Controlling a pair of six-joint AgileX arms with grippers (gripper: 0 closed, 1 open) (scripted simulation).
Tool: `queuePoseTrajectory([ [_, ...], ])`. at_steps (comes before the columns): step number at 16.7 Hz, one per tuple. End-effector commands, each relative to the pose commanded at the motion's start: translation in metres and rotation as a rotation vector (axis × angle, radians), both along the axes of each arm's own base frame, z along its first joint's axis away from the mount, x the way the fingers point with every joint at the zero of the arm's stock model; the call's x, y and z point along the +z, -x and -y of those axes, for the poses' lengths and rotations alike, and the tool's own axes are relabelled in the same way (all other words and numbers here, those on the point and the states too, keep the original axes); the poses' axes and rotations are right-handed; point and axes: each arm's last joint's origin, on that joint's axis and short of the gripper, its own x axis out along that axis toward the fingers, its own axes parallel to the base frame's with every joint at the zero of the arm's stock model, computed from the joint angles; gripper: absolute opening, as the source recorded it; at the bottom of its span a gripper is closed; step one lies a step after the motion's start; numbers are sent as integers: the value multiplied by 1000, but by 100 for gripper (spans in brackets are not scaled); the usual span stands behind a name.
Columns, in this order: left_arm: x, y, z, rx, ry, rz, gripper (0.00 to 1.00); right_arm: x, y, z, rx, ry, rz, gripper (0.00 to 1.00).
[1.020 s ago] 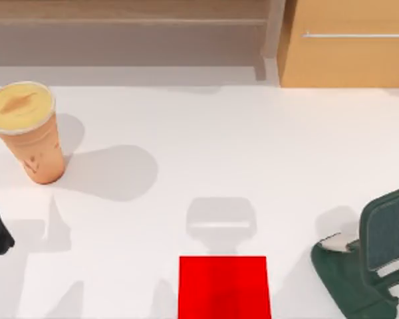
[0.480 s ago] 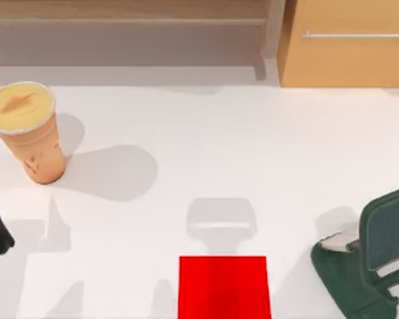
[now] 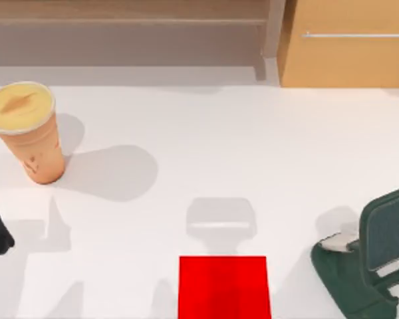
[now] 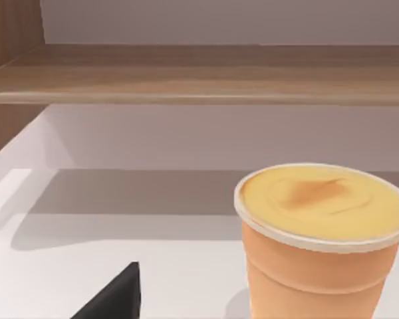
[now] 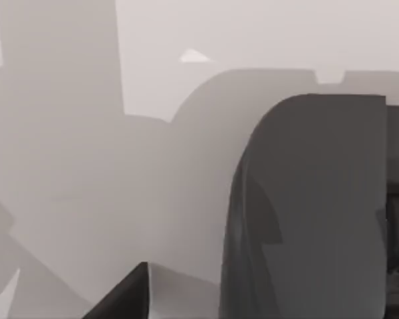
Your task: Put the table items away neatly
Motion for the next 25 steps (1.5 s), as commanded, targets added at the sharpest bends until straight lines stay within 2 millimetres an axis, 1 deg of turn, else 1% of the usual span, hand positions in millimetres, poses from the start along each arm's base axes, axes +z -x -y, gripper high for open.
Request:
queuePoseTrajectory([
  [6, 0, 0, 0, 0, 0, 0, 100, 0, 0, 0, 0, 0, 0, 0],
  [7, 0, 0, 0, 0, 0, 0, 100, 11, -1, 0, -3, -4, 21, 0],
  [9, 0, 0, 0, 0, 0, 0, 100, 16, -3, 0, -2, -2, 28, 0],
  [10, 0, 0, 0, 0, 0, 0, 100, 23, -5, 1, -1, -1, 36, 0],
  [12, 0, 0, 0, 0, 0, 0, 100, 41, -9, 1, -1, 1, 46, 0],
  [16, 0, 0, 0, 0, 0, 0, 100, 77, -4, 0, -2, -11, -22, 0],
  [19, 0, 0, 0, 0, 0, 0, 100, 107, -2, 0, -3, -5, 13, 0],
  [20, 0, 0, 0, 0, 0, 0, 100, 111, -1, 0, -3, -4, 20, 0],
  [25, 0, 0, 0, 0, 0, 0, 100, 110, -2, -1, -4, -5, 18, 0],
])
